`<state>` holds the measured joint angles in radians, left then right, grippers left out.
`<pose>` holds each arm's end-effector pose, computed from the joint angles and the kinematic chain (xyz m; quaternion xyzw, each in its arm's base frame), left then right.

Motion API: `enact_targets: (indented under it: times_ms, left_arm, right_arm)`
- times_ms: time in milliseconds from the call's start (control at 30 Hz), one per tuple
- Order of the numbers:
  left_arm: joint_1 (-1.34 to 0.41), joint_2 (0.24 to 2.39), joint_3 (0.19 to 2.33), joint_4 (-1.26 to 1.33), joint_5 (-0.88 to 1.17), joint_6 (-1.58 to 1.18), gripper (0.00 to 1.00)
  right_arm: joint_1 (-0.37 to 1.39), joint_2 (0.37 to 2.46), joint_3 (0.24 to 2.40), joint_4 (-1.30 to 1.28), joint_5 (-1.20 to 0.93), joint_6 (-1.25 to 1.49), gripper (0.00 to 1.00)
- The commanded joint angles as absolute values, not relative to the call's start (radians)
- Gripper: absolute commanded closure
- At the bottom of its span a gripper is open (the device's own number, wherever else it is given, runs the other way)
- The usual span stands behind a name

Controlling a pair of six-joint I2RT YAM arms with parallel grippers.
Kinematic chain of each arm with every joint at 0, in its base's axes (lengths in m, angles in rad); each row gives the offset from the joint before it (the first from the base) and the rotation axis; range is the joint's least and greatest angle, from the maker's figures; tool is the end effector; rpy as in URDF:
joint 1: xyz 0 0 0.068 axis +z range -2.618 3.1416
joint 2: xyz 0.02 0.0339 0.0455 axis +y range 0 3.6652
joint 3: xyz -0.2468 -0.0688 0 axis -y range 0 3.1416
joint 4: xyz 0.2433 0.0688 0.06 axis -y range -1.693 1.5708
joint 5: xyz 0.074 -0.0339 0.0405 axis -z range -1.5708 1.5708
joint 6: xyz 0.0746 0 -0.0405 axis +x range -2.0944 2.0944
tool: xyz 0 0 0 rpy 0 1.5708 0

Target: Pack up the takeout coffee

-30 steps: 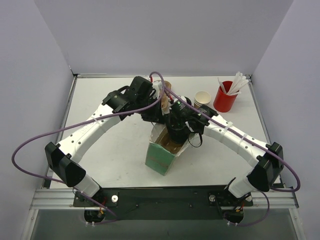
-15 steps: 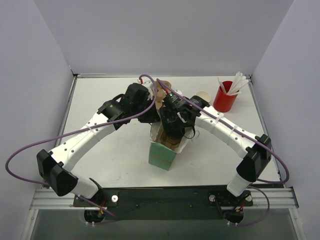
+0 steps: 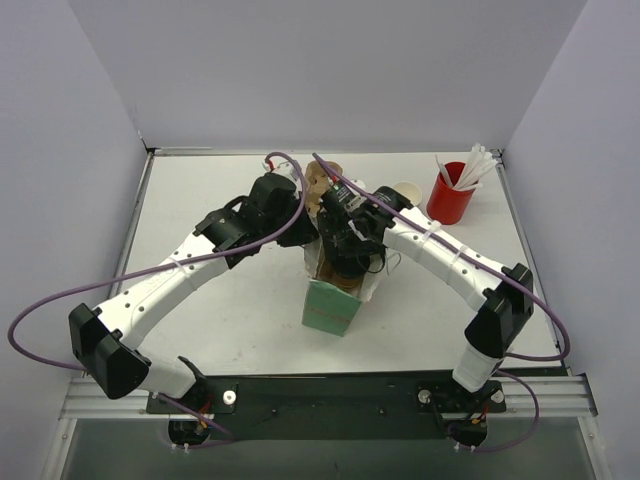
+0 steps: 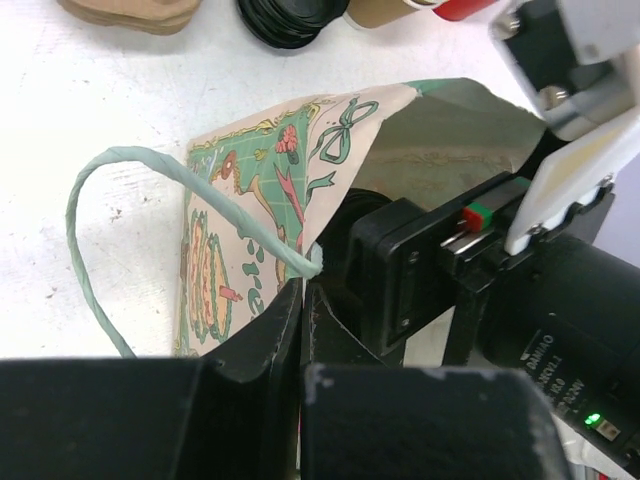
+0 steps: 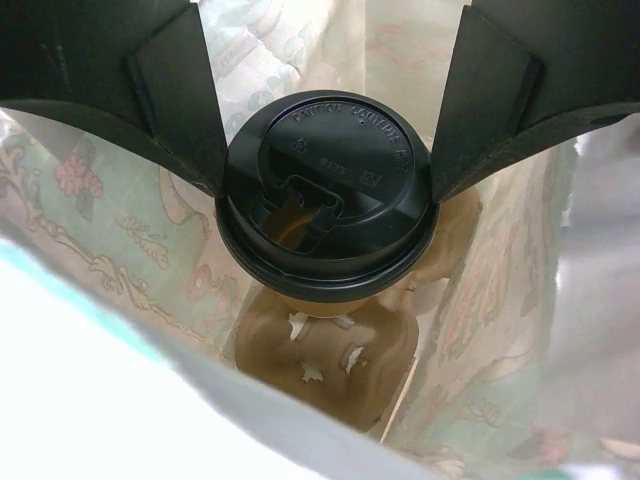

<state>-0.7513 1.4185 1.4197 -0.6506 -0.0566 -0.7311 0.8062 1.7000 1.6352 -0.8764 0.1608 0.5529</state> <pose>0.2543 -0.2318 0.3279 -0.0035 0.8955 -0.2813 0.3449 0.2754 0.2699 0.2830 -0.0950 0.9433 0.1346 0.2881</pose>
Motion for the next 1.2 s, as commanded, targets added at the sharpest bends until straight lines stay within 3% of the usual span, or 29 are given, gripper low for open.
enact_targets:
  times_ms: [0, 367, 1167]
  left_arm:
    - [-0.752, 1.345, 1.405, -0.621, -0.155, -0.799, 1.0]
    - [-0.776, 1.338, 1.348, -0.588, -0.206, -0.926, 1.0]
    - [-0.816, 1.315, 1.301, -0.618, -0.33, -1.098, 1.0]
  right_arm:
    - [0.81, 1.716, 1.689, -0.945, 0.222, 0.58, 0.46]
    - [0.81, 1.789, 1.763, -0.948, 0.227, 0.591, 0.46]
    - [0.834, 1.75, 1.661, -0.919, 0.221, 0.681, 0.47]
